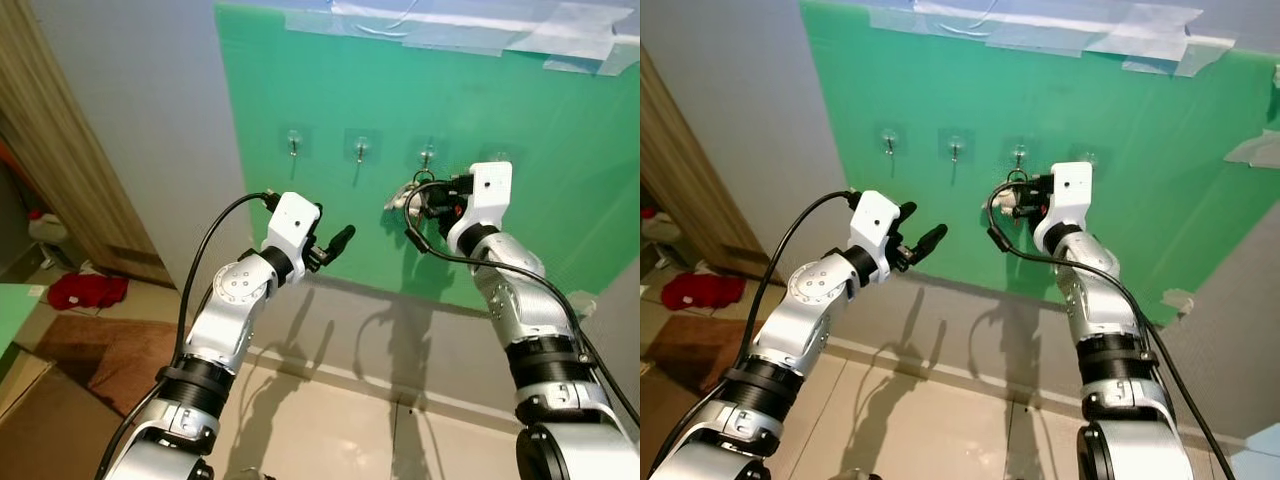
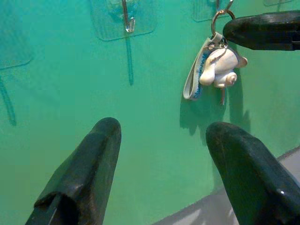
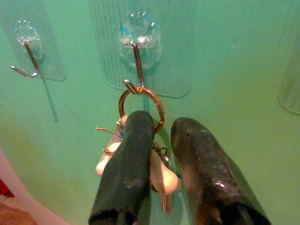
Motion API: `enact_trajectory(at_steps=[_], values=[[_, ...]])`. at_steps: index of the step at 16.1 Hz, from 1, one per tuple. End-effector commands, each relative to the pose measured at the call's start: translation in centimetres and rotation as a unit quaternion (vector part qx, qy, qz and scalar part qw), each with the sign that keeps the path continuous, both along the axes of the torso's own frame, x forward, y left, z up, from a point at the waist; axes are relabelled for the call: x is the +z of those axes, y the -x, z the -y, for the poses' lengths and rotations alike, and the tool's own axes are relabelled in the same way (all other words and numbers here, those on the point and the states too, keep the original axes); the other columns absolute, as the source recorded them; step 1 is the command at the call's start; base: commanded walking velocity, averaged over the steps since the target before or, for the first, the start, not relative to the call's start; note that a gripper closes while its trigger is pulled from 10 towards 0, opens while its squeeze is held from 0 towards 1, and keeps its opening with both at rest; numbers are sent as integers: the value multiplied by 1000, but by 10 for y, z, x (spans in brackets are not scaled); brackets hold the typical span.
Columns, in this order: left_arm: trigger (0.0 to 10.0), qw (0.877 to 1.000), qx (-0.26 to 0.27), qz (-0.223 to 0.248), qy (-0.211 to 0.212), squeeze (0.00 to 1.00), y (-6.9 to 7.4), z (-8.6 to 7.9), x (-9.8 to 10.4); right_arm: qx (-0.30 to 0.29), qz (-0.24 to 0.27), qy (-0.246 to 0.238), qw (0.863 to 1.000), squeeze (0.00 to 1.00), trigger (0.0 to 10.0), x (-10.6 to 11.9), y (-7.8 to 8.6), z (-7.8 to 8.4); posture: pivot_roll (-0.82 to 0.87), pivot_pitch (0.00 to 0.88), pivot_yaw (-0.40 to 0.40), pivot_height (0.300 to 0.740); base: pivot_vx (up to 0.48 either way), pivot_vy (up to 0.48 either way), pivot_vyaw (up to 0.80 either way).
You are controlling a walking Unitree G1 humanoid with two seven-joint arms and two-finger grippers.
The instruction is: Hang keys on a hook
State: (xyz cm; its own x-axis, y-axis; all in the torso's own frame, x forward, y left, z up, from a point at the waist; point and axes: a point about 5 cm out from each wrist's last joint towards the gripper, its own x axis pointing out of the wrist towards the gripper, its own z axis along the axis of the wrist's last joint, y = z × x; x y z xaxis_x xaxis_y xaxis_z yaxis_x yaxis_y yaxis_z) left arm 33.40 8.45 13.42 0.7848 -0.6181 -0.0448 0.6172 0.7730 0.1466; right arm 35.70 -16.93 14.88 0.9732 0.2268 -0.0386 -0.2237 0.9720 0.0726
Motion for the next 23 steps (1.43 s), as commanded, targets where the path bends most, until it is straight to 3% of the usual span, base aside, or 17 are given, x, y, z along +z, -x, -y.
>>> enact_trajectory(at_steps=[1,13,16,19,20,21,23], values=[[10000,1000,-2,-3,-10,0,-1,1,-1,-7,-36,9,999,1000,10000,-17,6,2,-49,0,39,740,0,0,0],[10000,1000,-3,-7,-13,0,-3,3,-3,-19,9,34,999,1000,10000,-15,11,1,-56,0,50,740,0,0,0],[10000,1000,29,-3,-2,0,-4,2,-4,-21,10,42,999,1000,10000,-23,20,2,-55,0,54,740,0,0,0],[10000,999,40,-11,8,0,5,5,-13,-43,8,66,997,1000,10000,-36,31,1,-51,0,68,740,0,0,0],[10000,998,54,-12,16,0,8,3,-15,-54,10,71,996,839,10000,-40,34,2,-50,0,71,740,0,0,0],[10000,995,88,-16,33,0,13,-6,-19,-59,21,74,995,0,10000,-42,41,1,-46,0,77,740,0,0,0],[10000,992,121,-21,39,0,17,-17,-24,-70,23,66,995,0,10000,-45,47,2,-42,0,84,740,0,0,0]])
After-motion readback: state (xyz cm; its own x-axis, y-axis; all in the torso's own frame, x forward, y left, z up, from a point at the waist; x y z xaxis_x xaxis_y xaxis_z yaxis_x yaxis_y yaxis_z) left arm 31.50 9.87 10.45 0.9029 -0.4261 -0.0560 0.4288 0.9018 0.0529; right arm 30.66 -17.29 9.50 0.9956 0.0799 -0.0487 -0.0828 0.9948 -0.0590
